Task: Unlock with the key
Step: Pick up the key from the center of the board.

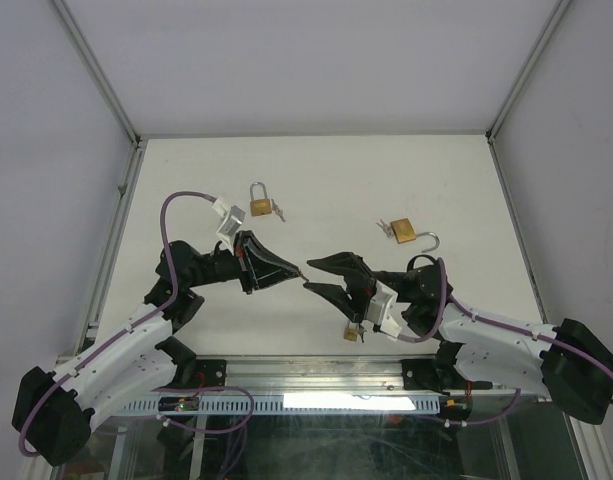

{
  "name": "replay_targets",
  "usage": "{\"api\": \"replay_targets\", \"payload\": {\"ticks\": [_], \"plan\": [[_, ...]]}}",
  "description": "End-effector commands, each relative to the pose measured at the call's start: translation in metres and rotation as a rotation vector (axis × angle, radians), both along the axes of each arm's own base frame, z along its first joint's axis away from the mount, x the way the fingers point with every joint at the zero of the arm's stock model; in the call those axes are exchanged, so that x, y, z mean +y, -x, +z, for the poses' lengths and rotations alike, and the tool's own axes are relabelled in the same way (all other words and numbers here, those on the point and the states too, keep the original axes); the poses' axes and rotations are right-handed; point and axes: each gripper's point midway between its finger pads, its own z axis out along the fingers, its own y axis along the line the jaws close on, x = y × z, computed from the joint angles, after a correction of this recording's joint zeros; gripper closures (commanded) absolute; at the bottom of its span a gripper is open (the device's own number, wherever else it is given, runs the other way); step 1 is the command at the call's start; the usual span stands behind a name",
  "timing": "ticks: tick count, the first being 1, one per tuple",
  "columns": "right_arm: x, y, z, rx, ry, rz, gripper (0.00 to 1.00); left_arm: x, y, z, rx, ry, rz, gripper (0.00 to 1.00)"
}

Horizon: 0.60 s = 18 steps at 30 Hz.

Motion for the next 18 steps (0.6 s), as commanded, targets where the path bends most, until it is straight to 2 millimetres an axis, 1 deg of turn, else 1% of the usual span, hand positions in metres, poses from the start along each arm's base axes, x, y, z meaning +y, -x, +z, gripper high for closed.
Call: {"api": "replay_targets", "payload": {"ticks": [1, 3, 9, 10, 13, 18], "plan": [[0.0, 0.003, 0.023, -0.109, -0.057, -0.01, 0.53, -0.002, 0.007, 0.028, -0.079, 0.042, -0.035, 1.0], [0.0, 0.003, 0.019, -0.106, -0.049, -0.012, 0.56, -0.002, 0.008, 0.025, -0.071, 0.038, -0.037, 1.0], [0.001, 0.0, 0.013, -0.073, -0.029, -0.032, 0.58, -0.002, 0.004, 0.024, -0.067, 0.034, -0.02, 1.0], [0.0, 0.0, 0.011, -0.063, -0.027, -0.035, 0.61, -0.003, 0.003, 0.022, -0.059, 0.031, -0.014, 1.0], [-0.001, 0.0, 0.01, -0.028, -0.029, -0.034, 0.75, -0.003, 0.0, 0.018, -0.042, 0.027, -0.001, 1.0], [-0.005, 0.0, 0.009, 0.019, -0.022, -0.043, 0.89, -0.004, 0.002, 0.017, -0.049, 0.022, -0.011, 1.0]]}}
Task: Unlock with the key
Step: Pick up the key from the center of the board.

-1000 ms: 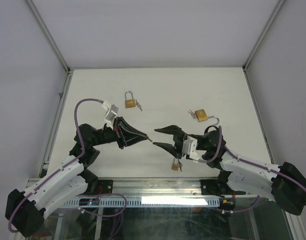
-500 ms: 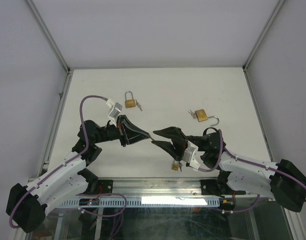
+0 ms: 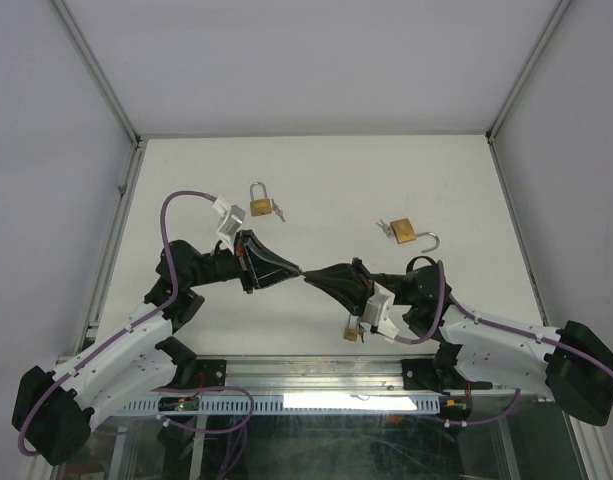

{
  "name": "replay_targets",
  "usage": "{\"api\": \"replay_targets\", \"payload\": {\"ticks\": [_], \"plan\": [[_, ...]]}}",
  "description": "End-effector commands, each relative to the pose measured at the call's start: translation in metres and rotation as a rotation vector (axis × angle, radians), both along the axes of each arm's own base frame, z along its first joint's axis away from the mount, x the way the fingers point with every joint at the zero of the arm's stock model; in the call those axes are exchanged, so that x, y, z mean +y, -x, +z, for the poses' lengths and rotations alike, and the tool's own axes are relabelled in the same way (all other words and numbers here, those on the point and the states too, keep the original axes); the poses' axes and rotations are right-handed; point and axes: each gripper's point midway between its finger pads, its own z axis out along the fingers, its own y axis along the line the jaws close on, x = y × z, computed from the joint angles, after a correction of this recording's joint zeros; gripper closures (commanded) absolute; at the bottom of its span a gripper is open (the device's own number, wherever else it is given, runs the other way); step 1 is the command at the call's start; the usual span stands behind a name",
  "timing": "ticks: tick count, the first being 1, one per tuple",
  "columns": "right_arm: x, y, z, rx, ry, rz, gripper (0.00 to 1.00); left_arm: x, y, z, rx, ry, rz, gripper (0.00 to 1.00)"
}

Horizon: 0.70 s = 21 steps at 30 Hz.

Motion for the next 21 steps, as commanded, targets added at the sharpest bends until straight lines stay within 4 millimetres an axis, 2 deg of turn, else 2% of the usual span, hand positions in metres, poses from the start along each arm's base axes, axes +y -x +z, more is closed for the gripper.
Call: {"api": "replay_targets", "payload": {"ticks": [1, 4, 9, 12, 16, 17, 18, 21], "plan": [[-0.008, -0.002, 0.017, 0.02, -0.049, -0.039, 0.91, -0.002, 0.004, 0.015, -0.049, 0.024, -0.013, 1.0], [-0.009, -0.007, 0.016, 0.065, -0.043, -0.062, 0.98, -0.003, 0.006, 0.013, -0.057, 0.019, -0.025, 1.0], [-0.006, -0.014, 0.008, 0.227, 0.009, -0.071, 1.0, -0.005, 0.002, 0.001, -0.047, -0.008, -0.011, 1.0], [-0.006, -0.017, -0.01, 0.363, 0.072, -0.088, 1.0, -0.008, -0.003, -0.01, -0.049, -0.036, -0.008, 1.0], [-0.008, -0.016, -0.034, 0.424, 0.165, -0.103, 1.0, -0.015, -0.009, -0.032, -0.023, -0.099, -0.034, 1.0], [-0.009, -0.017, -0.045, 0.474, 0.189, -0.117, 1.0, -0.018, -0.01, -0.041, -0.004, -0.12, -0.054, 0.97], [-0.012, -0.024, -0.055, 0.636, 0.18, -0.163, 1.0, -0.02, -0.011, -0.046, 0.003, -0.136, -0.07, 0.85], [-0.019, -0.027, -0.081, 0.727, 0.197, -0.211, 1.0, -0.027, -0.014, -0.059, 0.001, -0.171, -0.116, 0.48]]}}
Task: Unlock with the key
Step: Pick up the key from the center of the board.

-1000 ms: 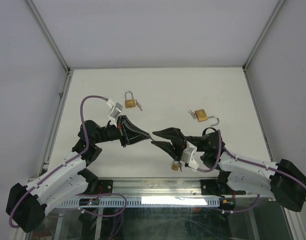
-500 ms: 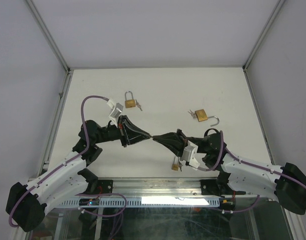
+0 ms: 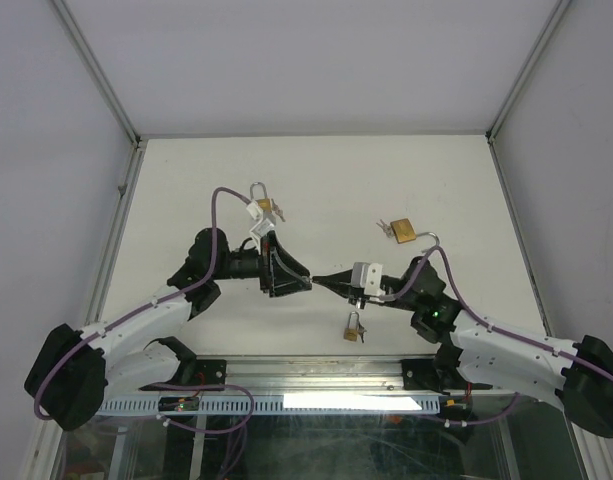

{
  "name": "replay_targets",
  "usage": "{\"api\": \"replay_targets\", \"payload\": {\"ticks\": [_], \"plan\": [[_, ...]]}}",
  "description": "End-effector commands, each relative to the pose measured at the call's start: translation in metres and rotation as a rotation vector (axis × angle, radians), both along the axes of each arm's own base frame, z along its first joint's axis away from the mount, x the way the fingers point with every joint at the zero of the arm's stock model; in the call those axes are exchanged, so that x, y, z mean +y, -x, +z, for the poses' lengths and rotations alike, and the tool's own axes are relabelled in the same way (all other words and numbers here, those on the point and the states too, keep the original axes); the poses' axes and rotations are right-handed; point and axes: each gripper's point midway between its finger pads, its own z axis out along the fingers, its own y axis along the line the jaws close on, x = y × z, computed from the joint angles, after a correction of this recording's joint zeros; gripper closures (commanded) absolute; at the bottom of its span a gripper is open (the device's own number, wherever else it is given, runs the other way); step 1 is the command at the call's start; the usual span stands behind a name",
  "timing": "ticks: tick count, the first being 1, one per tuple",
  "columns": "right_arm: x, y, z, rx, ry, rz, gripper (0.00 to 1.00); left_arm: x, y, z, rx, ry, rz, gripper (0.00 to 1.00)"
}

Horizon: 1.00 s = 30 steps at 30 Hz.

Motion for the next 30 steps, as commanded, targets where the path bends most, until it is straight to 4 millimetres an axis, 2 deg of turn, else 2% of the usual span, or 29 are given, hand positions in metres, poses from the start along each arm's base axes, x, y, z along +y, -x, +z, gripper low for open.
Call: {"api": "replay_targets", "payload": {"ticks": [1, 2, 3, 8, 11, 13, 15, 16, 17, 21, 24, 26, 30], "plan": [[-0.01, -0.006, -0.039, 0.247, 0.041, -0.097, 1.0, -0.011, 0.004, -0.004, -0.073, -0.024, -0.117, 0.32], [-0.013, -0.006, -0.046, 0.267, 0.045, -0.109, 1.0, -0.012, 0.004, -0.01, -0.086, -0.035, -0.131, 0.15], [-0.015, -0.007, -0.052, 0.284, 0.05, -0.123, 1.0, -0.012, 0.002, -0.016, -0.091, -0.048, -0.133, 0.09], [-0.028, -0.019, -0.085, 0.346, 0.102, -0.216, 1.0, -0.008, 0.001, -0.047, -0.194, -0.132, -0.162, 0.06], [-0.027, -0.025, -0.088, 0.411, 0.105, -0.213, 1.0, -0.003, -0.004, -0.063, -0.351, -0.19, -0.175, 0.09], [-0.023, -0.027, -0.085, 0.475, 0.104, -0.204, 1.0, -0.002, -0.02, -0.066, -0.466, -0.231, -0.124, 0.2], [-0.019, -0.029, -0.083, 0.592, 0.106, -0.205, 1.0, 0.0, -0.037, -0.066, -0.586, -0.28, -0.061, 0.38], [-0.018, -0.03, -0.084, 0.652, 0.109, -0.21, 1.0, 0.001, -0.041, -0.065, -0.652, -0.295, -0.058, 0.44], [-0.017, -0.032, -0.085, 0.717, 0.107, -0.221, 1.0, 0.001, -0.041, -0.063, -0.707, -0.298, -0.071, 0.45], [-0.018, -0.041, -0.08, 0.974, 0.025, -0.251, 1.0, -0.002, -0.02, -0.06, -0.847, -0.279, -0.182, 0.44], [-0.013, -0.04, -0.073, 1.122, -0.033, -0.251, 1.0, -0.004, -0.013, -0.065, -0.864, -0.292, -0.191, 0.39], [-0.012, -0.042, -0.071, 1.163, -0.031, -0.271, 1.0, -0.007, -0.016, -0.062, -0.837, -0.289, -0.153, 0.32], [-0.009, -0.042, -0.057, 1.202, -0.063, -0.255, 1.0, -0.013, -0.034, -0.05, -0.797, -0.277, 0.002, 0.26]]}}
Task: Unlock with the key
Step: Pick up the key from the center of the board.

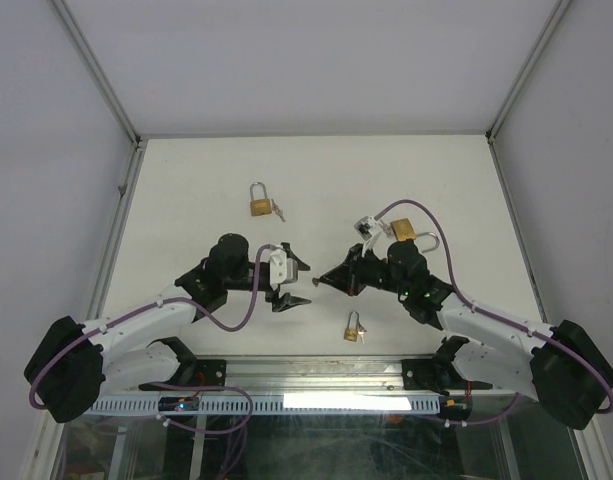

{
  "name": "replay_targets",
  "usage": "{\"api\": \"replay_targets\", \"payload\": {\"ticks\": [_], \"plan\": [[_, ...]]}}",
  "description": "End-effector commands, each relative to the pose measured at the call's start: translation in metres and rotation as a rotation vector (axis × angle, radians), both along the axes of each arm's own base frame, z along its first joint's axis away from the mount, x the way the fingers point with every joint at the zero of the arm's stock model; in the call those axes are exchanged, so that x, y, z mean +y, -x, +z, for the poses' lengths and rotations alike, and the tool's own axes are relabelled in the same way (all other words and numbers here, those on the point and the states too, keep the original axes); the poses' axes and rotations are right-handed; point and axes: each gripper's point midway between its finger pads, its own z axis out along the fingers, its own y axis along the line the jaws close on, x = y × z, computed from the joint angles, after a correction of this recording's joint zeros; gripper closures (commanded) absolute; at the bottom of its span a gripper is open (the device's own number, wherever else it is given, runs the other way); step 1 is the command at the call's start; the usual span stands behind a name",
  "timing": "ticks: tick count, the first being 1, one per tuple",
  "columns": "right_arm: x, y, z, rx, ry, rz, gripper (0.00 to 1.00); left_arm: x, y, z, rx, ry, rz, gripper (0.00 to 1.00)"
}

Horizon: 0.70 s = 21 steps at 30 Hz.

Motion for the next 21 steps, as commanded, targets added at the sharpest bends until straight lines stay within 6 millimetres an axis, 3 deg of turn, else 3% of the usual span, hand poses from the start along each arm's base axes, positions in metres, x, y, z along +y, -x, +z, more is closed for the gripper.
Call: {"api": "replay_targets", "payload": {"ticks": [1, 4, 10, 17, 21], "plan": [[0.011, -0.004, 0.042, 0.063, -0.112, -0.02, 1.0, -0.011, -0.024, 0.029, -0.085, 0.102, 0.128, 0.26], [0.012, -0.003, 0.044, 0.072, -0.107, -0.014, 1.0, -0.016, -0.018, 0.022, -0.105, 0.09, 0.106, 0.3], [0.015, -0.001, 0.045, 0.087, -0.122, 0.004, 1.0, -0.016, -0.02, 0.02, -0.115, 0.096, 0.128, 0.53], [0.017, 0.004, 0.047, 0.084, -0.133, 0.034, 1.0, -0.019, -0.019, 0.022, -0.113, 0.11, 0.117, 0.72], [0.018, 0.005, 0.05, 0.074, -0.144, 0.046, 1.0, -0.02, -0.021, 0.022, -0.11, 0.11, 0.125, 0.95]]}}
